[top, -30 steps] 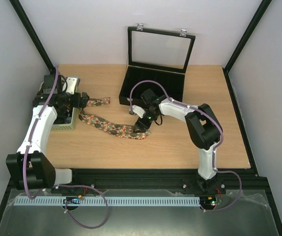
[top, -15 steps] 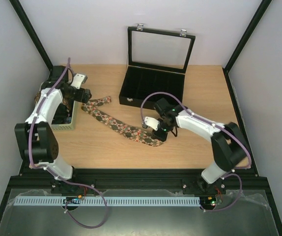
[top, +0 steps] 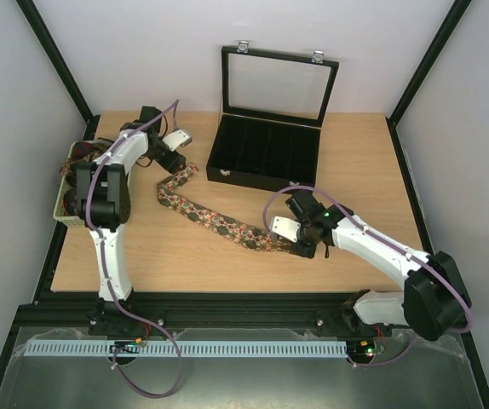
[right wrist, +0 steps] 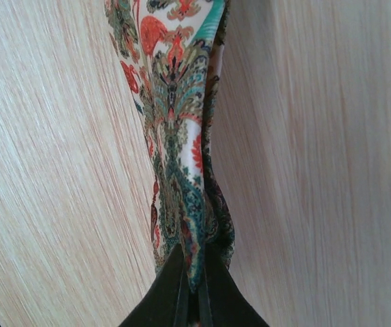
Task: Roll the ties
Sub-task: Pick up the tie from the center of the board.
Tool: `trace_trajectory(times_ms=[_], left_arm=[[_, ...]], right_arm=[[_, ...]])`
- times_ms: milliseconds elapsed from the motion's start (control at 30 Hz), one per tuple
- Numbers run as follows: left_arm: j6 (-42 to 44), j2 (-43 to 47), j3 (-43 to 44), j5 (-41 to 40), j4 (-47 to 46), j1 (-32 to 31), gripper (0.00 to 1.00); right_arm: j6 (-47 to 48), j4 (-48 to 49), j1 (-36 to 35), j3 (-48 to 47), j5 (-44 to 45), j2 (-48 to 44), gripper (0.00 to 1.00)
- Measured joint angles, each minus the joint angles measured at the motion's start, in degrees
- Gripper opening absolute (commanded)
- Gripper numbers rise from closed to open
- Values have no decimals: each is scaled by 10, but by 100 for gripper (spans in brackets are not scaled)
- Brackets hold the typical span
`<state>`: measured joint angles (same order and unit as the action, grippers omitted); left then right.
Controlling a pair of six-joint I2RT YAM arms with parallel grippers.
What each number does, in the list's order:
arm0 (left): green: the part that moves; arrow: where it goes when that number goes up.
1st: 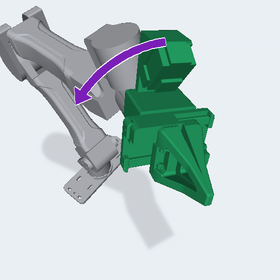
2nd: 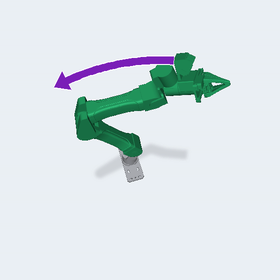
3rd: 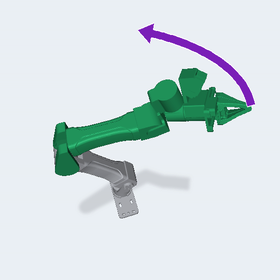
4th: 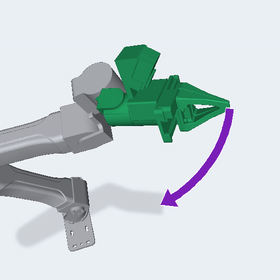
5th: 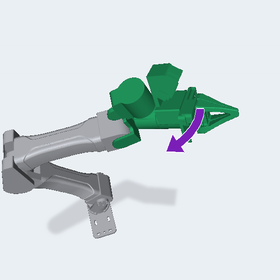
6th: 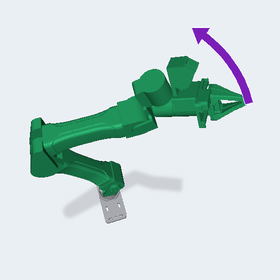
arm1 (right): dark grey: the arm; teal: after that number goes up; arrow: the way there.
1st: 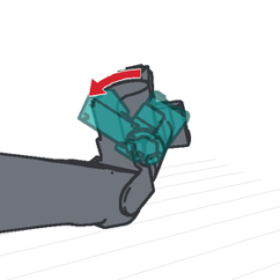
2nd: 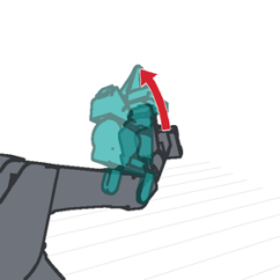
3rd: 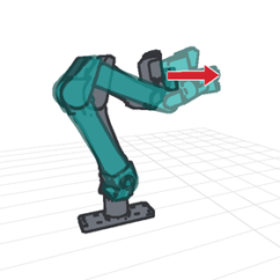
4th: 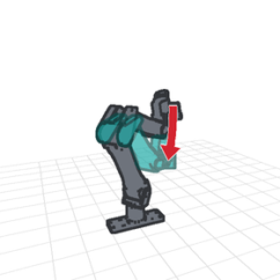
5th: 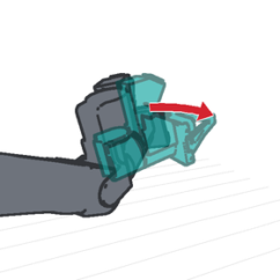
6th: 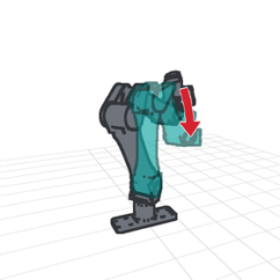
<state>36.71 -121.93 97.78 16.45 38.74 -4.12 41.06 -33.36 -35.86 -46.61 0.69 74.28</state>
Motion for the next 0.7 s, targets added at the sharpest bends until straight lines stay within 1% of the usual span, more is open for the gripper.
trace_trajectory(times_ms=[167,267,400,500,600,700], left_arm=[[25,-120,167,8,47,0,68],[40,-167,233,19,68,1,66],[61,-187,250,37,89,1,64],[70,-190,250,53,103,3,65],[66,-191,251,77,105,8,66],[41,-191,254,97,93,19,66]], right_arm=[[1,-2,0,9,26,-33,1],[1,-3,0,9,34,-39,1],[-2,-10,0,9,43,-43,1],[-4,-16,0,9,47,-43,2],[-6,-17,0,9,50,-43,1],[-6,-21,0,9,54,-43,1]])
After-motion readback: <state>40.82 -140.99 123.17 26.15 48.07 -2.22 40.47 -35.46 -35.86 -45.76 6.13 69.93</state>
